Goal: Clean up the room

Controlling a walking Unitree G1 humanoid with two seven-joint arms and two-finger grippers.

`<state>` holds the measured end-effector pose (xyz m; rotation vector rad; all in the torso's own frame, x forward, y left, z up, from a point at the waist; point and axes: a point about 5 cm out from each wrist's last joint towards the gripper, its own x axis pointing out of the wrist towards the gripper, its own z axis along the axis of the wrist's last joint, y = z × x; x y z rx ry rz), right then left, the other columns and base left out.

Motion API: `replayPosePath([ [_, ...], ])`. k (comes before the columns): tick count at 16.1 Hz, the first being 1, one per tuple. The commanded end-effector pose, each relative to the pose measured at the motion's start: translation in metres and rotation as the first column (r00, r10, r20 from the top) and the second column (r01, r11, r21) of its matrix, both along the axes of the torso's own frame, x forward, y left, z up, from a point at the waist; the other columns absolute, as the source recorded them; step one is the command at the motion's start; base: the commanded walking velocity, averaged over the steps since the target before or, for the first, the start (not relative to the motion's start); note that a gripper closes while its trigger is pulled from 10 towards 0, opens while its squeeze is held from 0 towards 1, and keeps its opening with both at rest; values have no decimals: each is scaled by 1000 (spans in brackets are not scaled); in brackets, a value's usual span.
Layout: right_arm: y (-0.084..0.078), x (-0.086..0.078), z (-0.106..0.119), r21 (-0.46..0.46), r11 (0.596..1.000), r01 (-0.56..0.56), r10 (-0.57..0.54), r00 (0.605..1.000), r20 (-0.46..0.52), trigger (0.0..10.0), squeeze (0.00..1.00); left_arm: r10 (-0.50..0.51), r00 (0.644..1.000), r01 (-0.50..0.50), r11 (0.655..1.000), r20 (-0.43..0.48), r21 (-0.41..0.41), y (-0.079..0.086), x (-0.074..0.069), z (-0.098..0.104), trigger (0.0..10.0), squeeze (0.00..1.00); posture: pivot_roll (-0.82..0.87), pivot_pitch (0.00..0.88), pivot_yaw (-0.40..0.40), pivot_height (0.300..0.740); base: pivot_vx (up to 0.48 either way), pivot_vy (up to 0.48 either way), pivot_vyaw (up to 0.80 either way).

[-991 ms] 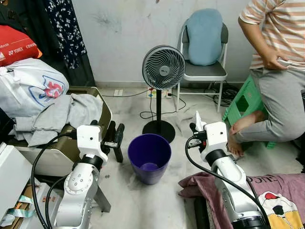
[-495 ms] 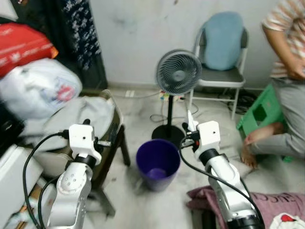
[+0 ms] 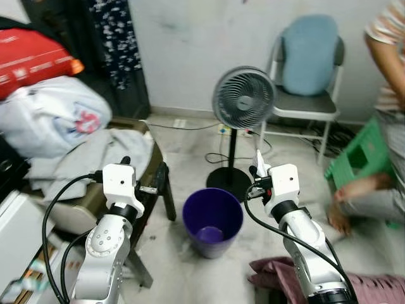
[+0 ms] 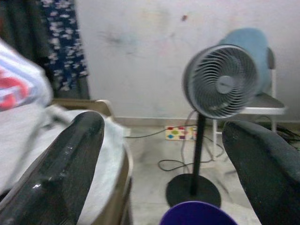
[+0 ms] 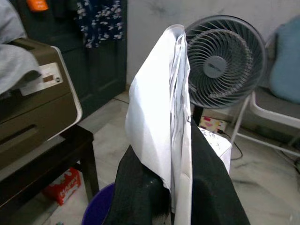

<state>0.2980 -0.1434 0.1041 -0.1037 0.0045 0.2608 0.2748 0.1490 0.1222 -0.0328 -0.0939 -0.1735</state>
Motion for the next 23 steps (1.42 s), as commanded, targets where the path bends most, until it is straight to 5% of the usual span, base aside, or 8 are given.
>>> replayPosePath([
  [1, 2, 2, 3, 7, 1000, -4, 3, 1000, 10, 10000, 0, 11, 1000, -11, 1000, -1, 9, 5, -1, 0, 10000, 0, -49, 0, 11, 740, 0, 0, 800],
  [23, -1, 7, 5, -7, 1000, 12, -12, 1000, 15, 10000, 0, 1, 1000, -1, 1000, 9, -9, 4, 2, 2, 10000, 0, -54, 0, 8, 740, 257, 0, 36],
])
